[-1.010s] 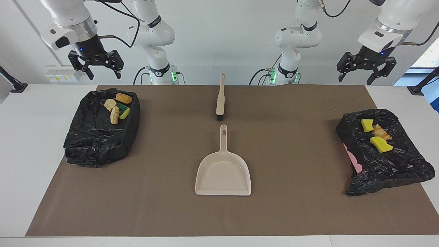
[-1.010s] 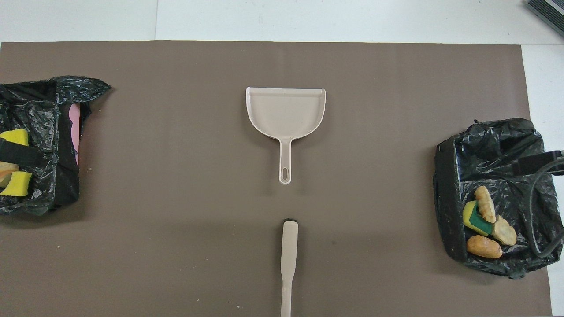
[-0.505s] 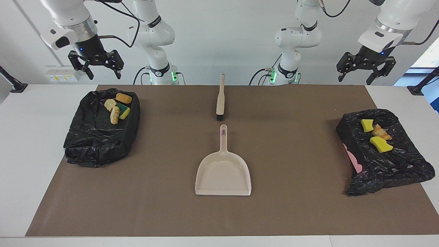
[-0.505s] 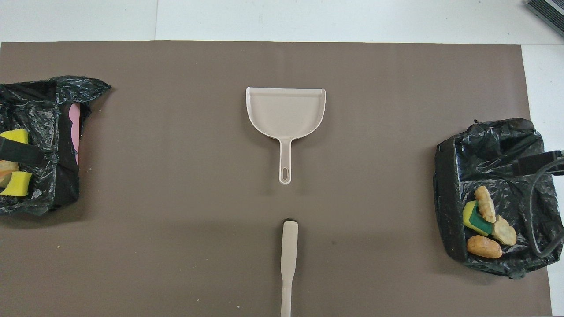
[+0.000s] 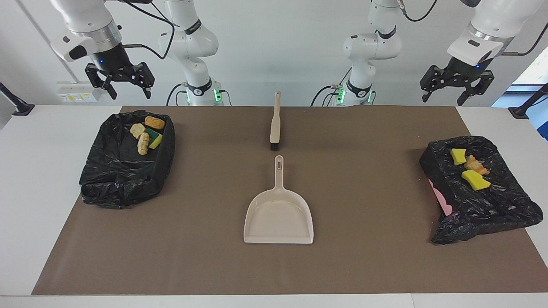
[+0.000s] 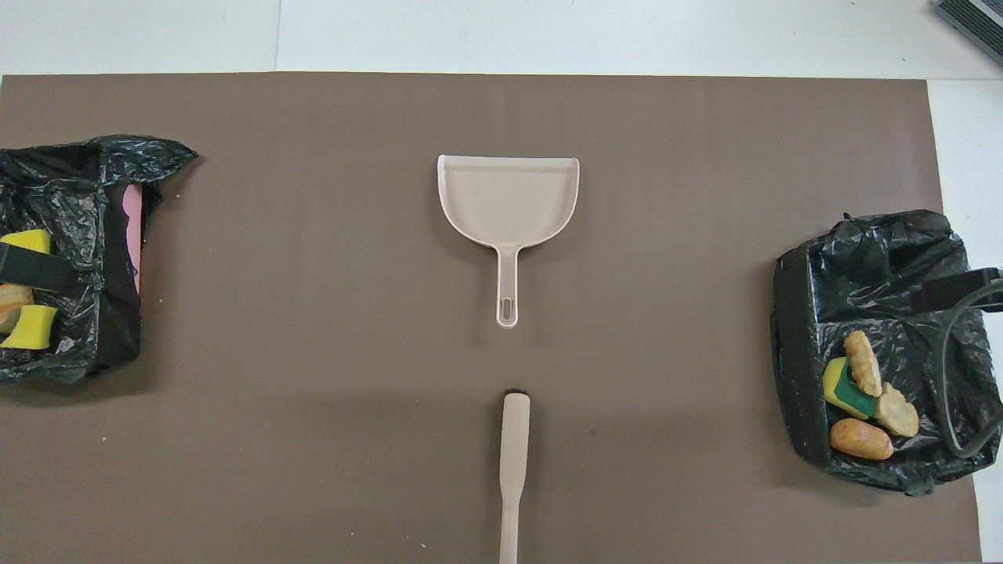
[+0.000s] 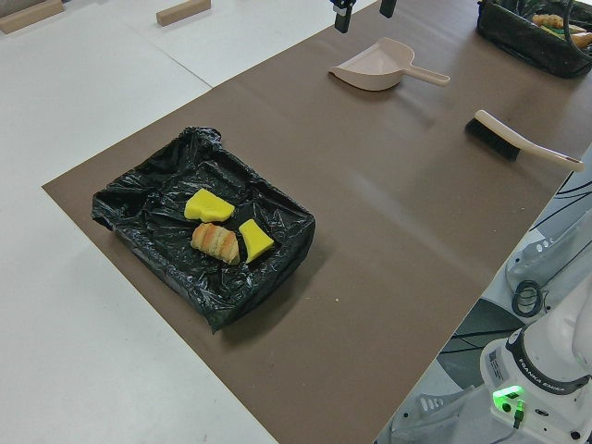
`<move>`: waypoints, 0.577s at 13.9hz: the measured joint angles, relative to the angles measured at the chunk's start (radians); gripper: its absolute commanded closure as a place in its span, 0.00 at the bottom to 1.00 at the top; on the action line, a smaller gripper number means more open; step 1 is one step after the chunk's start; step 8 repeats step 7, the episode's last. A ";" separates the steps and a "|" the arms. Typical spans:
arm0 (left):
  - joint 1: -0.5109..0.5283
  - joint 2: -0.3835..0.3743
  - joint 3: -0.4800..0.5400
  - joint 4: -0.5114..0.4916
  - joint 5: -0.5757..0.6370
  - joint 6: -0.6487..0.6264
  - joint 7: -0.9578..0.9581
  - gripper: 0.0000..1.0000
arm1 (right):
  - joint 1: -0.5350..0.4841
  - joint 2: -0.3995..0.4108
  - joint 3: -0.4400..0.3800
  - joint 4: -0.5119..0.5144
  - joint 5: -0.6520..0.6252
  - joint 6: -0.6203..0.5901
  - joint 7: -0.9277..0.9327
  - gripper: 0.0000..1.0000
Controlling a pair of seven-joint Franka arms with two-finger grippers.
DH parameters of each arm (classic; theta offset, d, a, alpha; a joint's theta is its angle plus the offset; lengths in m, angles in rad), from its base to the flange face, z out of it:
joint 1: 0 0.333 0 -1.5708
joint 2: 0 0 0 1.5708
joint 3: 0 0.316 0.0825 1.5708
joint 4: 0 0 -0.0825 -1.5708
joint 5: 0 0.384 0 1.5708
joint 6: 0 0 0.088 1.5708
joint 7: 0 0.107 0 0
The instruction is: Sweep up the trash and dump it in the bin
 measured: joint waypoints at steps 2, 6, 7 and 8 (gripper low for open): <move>0.000 0.000 -0.001 -0.002 0.000 -0.004 -0.032 0.00 | 0.000 0.000 0.000 0.000 0.000 0.000 0.000 0.00; 0.000 0.000 -0.004 -0.004 -0.001 -0.005 -0.100 0.00 | 0.000 0.000 0.000 0.000 0.000 0.000 0.000 0.00; 0.000 0.000 -0.005 -0.004 -0.001 -0.005 -0.106 0.00 | 0.000 0.000 0.000 0.000 0.000 0.000 0.000 0.00; 0.000 0.000 -0.005 -0.004 -0.001 -0.005 -0.106 0.00 | 0.000 0.000 0.000 0.000 0.000 0.000 0.000 0.00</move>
